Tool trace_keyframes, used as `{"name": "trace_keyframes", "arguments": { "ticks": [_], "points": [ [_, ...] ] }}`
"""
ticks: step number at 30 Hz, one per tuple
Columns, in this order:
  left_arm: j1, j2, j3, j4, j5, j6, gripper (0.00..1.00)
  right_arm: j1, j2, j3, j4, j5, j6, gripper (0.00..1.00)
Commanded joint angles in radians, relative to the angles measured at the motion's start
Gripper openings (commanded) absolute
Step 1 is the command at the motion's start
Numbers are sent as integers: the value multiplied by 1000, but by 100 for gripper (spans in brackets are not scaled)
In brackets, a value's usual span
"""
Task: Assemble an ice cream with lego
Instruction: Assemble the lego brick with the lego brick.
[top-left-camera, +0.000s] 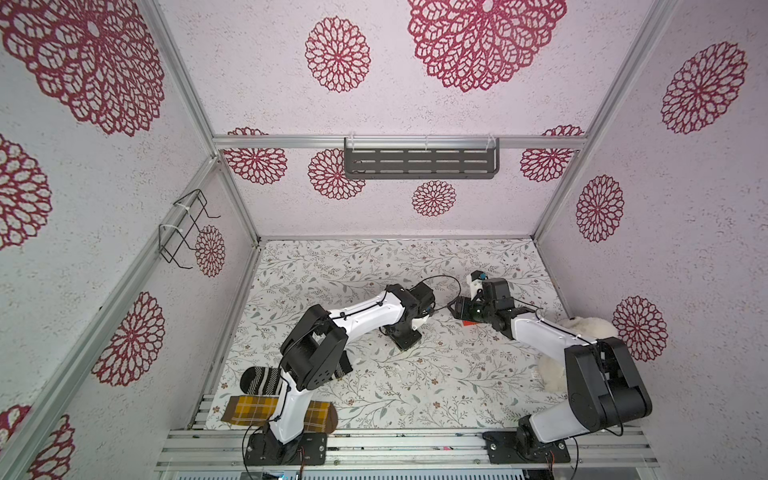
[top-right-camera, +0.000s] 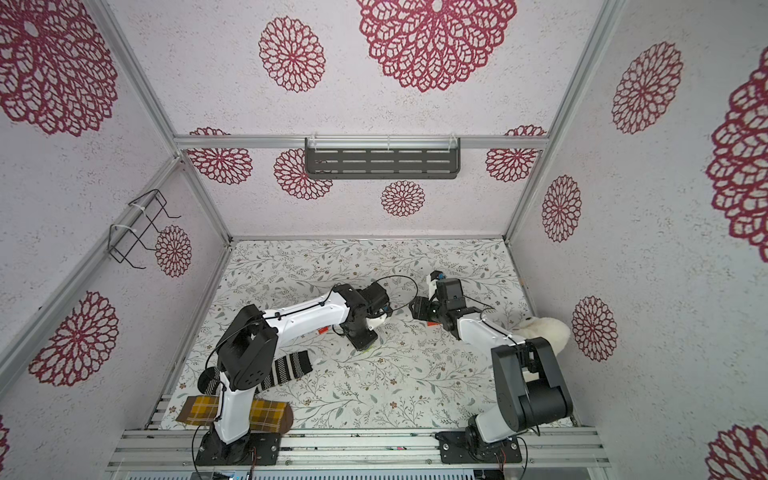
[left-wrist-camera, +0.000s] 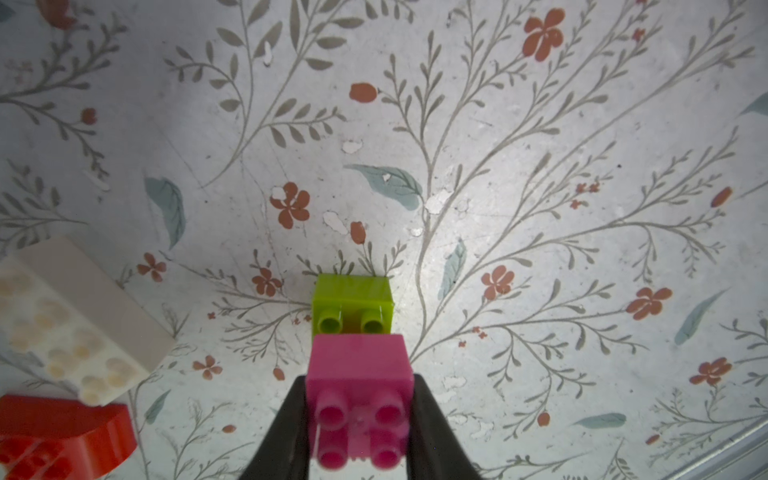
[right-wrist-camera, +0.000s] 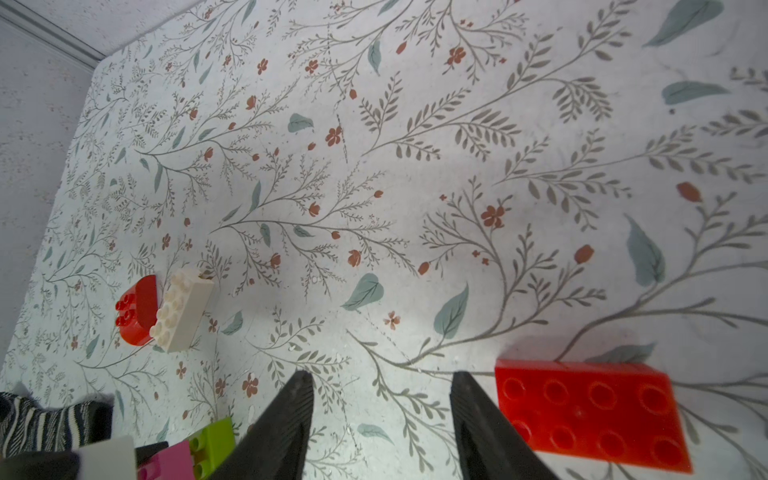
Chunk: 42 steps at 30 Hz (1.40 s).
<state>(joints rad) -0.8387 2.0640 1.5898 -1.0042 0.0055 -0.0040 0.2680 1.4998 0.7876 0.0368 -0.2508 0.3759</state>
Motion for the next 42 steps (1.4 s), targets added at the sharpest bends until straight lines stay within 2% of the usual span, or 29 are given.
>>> {"name": "trace_keyframes", "arguments": {
  "ticks": [1, 10, 16, 42],
  "points": [
    [8, 27, 25, 28, 2, 19, 0, -32, -13, 4, -10, 5, 13, 57],
    [8, 47, 35, 20, -5, 20, 0, -61, -29, -16, 24, -51, 29, 57],
    [6, 58, 41, -7, -54, 27, 0, -60, -27, -16, 26, -58, 29, 57],
    [3, -45, 24, 0, -66, -23, 0, -61, -3, -13, 40, -88, 31, 56]
  ]
}}
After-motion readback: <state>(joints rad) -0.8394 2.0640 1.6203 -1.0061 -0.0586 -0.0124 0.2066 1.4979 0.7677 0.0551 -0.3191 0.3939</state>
